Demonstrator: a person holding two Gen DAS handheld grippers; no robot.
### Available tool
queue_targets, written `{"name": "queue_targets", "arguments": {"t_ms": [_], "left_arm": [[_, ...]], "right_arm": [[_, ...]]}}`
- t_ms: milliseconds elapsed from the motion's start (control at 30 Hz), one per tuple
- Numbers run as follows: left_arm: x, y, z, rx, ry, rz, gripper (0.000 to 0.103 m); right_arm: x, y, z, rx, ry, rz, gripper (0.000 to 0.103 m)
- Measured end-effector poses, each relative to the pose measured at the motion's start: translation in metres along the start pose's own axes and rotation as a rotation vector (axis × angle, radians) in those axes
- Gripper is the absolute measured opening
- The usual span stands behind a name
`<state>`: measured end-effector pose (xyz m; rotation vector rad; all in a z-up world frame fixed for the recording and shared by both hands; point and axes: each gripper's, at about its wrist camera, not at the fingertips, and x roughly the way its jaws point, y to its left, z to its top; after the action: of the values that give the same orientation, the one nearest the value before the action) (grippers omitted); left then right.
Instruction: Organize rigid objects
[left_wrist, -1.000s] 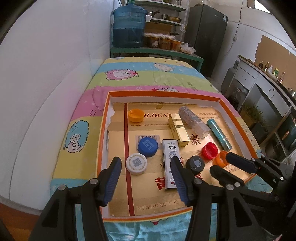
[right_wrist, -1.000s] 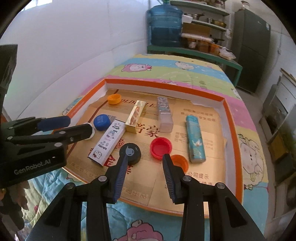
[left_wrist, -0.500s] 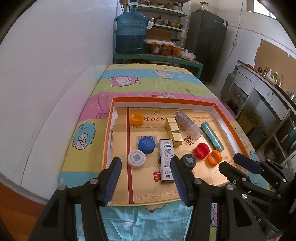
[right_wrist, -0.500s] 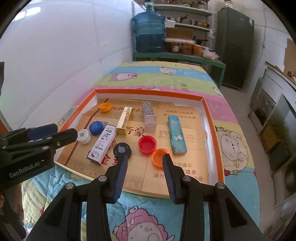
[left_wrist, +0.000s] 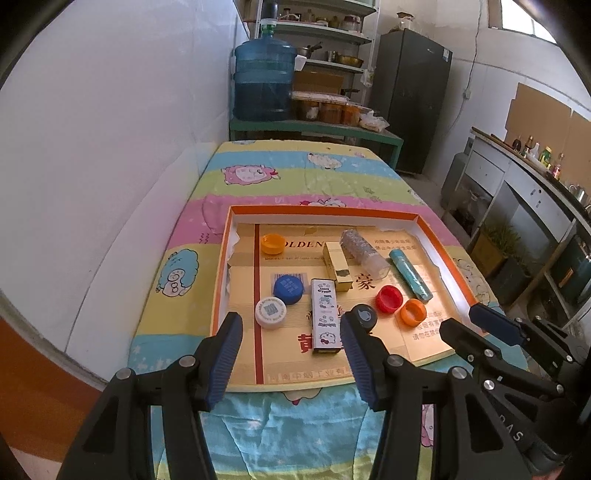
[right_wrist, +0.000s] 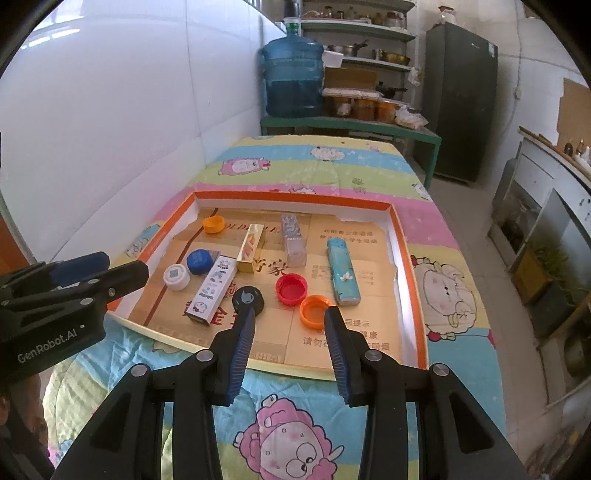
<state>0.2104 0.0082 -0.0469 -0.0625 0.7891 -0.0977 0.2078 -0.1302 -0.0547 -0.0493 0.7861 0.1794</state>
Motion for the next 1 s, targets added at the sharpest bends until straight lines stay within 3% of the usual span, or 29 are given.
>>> {"name": "queue_targets", "arguments": {"t_ms": [1000], "left_arm": [[-0.069, -0.012, -0.024, -0.003, -0.102, 0.035, 0.055]], "right_arm": [[-0.067, 0.012, -0.017, 0.017, -0.094, -0.023, 0.04]]}}
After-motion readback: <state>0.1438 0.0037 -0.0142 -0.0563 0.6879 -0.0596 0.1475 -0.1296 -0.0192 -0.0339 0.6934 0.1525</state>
